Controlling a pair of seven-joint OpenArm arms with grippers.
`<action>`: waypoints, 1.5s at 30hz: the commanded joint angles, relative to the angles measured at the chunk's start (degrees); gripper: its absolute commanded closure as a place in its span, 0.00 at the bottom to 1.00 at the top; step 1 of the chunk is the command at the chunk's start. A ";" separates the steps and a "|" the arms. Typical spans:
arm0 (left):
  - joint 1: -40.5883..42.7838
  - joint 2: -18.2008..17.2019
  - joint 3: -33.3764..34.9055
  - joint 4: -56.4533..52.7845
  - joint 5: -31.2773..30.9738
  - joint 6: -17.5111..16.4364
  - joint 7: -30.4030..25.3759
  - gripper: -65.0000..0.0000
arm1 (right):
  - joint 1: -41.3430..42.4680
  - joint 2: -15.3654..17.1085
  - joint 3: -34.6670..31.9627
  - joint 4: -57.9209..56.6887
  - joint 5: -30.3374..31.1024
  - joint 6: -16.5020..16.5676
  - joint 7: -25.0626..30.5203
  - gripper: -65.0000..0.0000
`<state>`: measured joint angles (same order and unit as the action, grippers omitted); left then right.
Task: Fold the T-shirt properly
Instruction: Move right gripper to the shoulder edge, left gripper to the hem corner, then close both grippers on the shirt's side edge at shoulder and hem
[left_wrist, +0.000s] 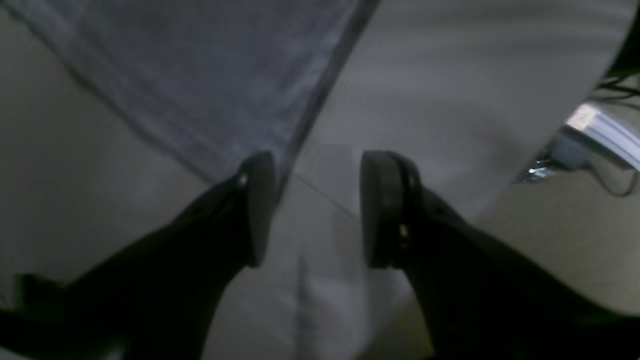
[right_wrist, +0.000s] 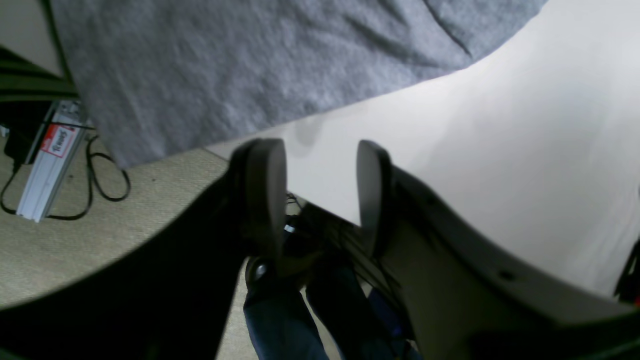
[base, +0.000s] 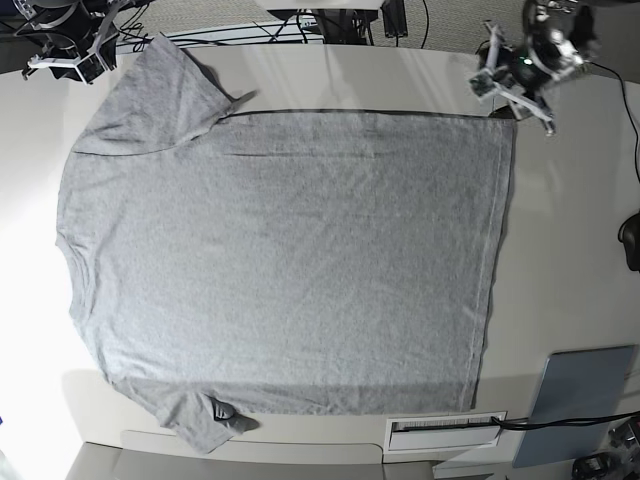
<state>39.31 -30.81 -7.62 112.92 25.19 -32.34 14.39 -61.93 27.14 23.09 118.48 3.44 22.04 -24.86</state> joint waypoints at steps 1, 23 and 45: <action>0.15 -1.90 1.29 0.33 1.64 2.82 -0.70 0.54 | -0.59 0.46 0.55 0.79 0.11 -0.48 0.26 0.64; -12.44 -5.09 6.36 -15.02 4.20 3.76 -5.44 0.50 | -0.57 0.33 0.55 0.79 -0.07 -0.48 -0.61 0.64; -13.25 -6.05 12.55 -17.66 7.61 -0.57 -5.38 1.00 | 1.92 3.98 0.48 0.70 -27.82 8.20 5.42 0.64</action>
<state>24.56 -36.51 4.19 96.38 32.34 -28.05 6.11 -59.37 30.48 23.09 118.48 -24.64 30.98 -19.70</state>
